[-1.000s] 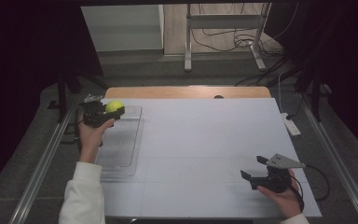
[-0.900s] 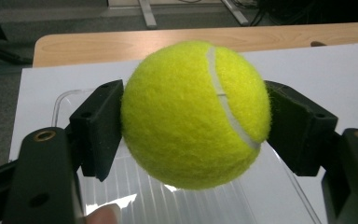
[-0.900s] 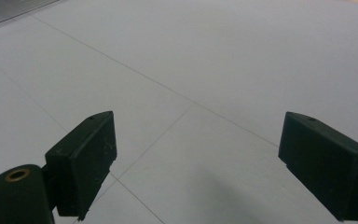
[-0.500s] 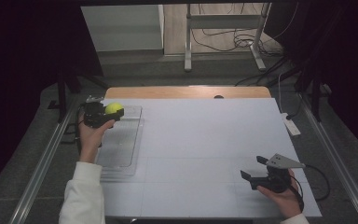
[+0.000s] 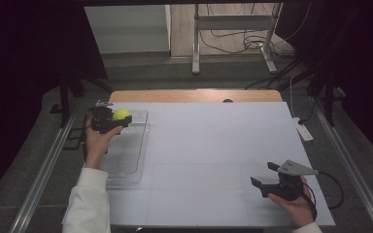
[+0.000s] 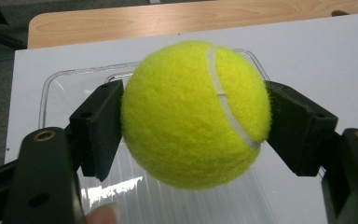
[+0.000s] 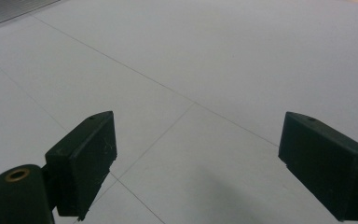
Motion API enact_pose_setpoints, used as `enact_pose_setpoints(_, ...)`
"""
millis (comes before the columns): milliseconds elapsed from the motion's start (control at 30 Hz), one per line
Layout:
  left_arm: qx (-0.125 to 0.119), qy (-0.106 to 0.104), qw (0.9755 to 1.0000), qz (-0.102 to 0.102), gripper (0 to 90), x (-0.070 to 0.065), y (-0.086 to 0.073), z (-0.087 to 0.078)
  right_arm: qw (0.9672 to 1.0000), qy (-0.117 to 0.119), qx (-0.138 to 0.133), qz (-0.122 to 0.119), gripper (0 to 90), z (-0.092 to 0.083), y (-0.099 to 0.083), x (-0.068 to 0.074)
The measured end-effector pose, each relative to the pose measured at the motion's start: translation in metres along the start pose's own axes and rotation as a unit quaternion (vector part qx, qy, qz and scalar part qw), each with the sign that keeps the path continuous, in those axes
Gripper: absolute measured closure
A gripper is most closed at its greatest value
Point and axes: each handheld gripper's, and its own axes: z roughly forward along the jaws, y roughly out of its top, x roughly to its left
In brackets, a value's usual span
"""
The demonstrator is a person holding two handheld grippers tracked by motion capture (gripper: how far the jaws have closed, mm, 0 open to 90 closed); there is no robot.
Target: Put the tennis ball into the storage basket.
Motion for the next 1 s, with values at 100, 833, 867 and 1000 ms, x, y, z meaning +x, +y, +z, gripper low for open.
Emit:
enact_pose_setpoints(100, 0.006, 0.001, 1.0000, 0.000, 26.7, 0.000, -0.001, 0.002, 1.0000, -0.002, 0.001, -0.001, 11.8, 0.000, 0.000, 0.000)
enact_pose_setpoints(833, 0.041, 0.019, 0.9989, 0.012, 26.7, 0.002, -0.005, 0.015, 1.0000, -0.002, 0.001, -0.001, 11.8, 0.000, 0.000, 0.000)
enact_pose_setpoints(867, 0.042, 0.021, 0.9988, 0.014, 26.7, 0.002, -0.005, 0.016, 1.0000, 0.000, 0.000, 0.000, 11.8, 0.000, 0.000, 0.000)
enact_pose_setpoints(1000, 0.046, 0.022, 0.9986, 0.014, 26.7, 0.003, -0.006, 0.017, 1.0000, 0.000, 0.001, -0.001, 11.8, 0.000, 0.000, 0.000)
